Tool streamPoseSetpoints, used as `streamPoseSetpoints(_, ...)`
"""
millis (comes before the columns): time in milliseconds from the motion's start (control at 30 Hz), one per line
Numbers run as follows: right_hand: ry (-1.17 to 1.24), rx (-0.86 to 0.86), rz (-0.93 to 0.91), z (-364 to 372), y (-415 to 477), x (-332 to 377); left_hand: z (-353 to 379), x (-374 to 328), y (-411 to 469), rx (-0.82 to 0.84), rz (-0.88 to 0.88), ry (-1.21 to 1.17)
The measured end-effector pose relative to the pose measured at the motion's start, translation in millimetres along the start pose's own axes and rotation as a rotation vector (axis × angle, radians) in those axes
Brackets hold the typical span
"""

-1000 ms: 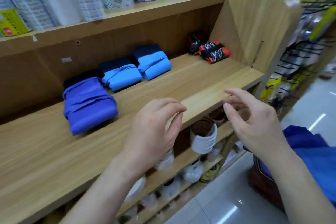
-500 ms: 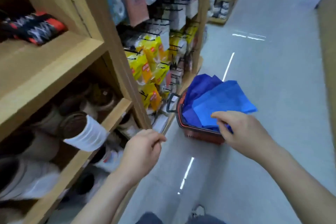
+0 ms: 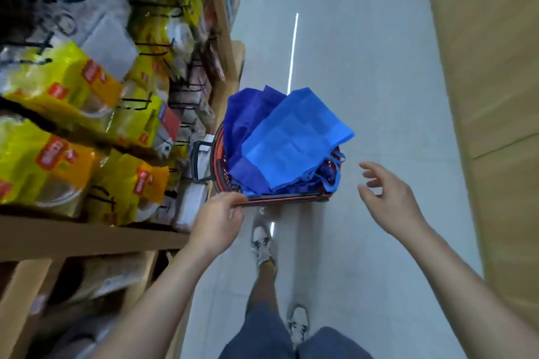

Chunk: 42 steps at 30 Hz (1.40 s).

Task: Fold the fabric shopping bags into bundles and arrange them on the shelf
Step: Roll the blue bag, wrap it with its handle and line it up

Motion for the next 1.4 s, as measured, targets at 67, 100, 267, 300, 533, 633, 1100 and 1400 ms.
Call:
streamPoseSetpoints(67,0.034,-0.008,0.096,18,29,-15,18,5,47,0.042,-0.004,-0.003)
streamPoseSetpoints(100,0.048,-0.01,0.149,29,44,-22,29,9,71,0.07,-0.009,0.002)
streamPoseSetpoints(267,0.139,0.032,0.44,88,112,-62,96,20,164,0.238,-0.036,-0.01)
streamPoseSetpoints(300,0.14,0.048,0.476,99,122,-72,110,23,178,0.263,-0.029,-0.002)
streamPoseSetpoints(533,0.136,0.093,0.555,163,209,-132,184,36,296,0.296,0.034,0.144)
streamPoseSetpoints(633,0.162,0.092,0.563,193,244,-156,204,30,348,0.264,0.015,0.184)
streamPoseSetpoints(1100,0.697,-0.275,0.761,218,277,-191,233,8,456,0.16,0.007,0.116)
streamPoseSetpoints(1400,0.623,-0.56,0.571,142,270,-143,141,10,405,-0.163,0.122,0.067)
Point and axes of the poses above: each hand's wrist, its own y-axis towards the middle knuckle, its own z-axis out of the palm, x = y × z, the point moved 3 cm from there along y, towards the middle knuckle, and after that the axes turned 5 degrees about -z, right-handed, at the moved point
